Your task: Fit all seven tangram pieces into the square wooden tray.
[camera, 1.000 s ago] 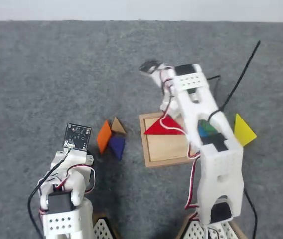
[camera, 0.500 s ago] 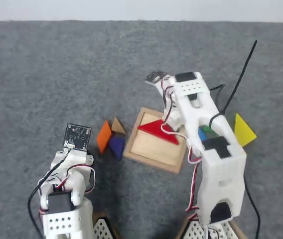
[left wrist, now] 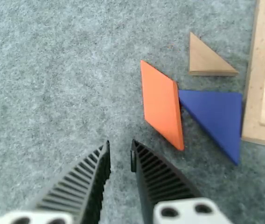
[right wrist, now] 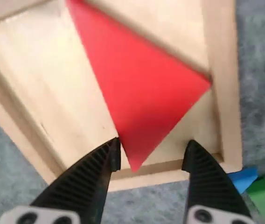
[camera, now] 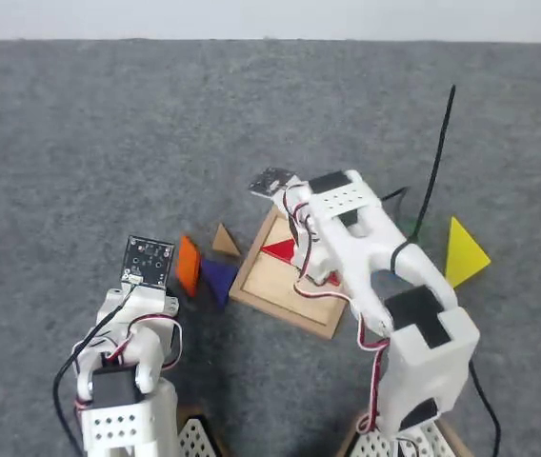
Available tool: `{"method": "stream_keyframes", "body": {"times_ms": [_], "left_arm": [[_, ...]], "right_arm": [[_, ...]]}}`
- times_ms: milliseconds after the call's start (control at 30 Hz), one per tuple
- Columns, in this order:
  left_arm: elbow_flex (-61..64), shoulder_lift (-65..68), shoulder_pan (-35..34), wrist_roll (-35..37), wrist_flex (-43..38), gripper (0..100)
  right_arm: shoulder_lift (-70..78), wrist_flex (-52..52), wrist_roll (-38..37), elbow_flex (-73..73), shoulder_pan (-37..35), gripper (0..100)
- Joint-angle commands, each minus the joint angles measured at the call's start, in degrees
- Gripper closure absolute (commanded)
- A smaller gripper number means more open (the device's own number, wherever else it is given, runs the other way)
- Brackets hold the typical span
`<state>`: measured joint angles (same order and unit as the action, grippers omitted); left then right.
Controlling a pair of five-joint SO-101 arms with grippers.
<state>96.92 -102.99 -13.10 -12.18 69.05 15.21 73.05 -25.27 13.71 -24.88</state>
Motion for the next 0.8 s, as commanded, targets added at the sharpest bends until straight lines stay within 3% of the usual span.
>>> {"method": "stream_keyframes", "body": {"times_ms": [0,267,533,767], "left_arm": [[-0.4,0.0,-0.3,-0.3,0.6,93],[-0.4,0.0,-0.3,-0.3,0.6,93],[-0.4,0.0,-0.3,-0.3,0.6,93],[-0.4,0.0,-0.3,-0.3,0.6,93]], "right_arm": [[-8.5,-1.1,3.1,0.0,5.8,77.2],[-17.1,-16.7,4.8,14.2,6.5,77.2],[-4.5,-16.8,8.1,5.8,8.0,77.2],[-2.9,-14.0,8.4,2.6,7.6,77.2]]}}
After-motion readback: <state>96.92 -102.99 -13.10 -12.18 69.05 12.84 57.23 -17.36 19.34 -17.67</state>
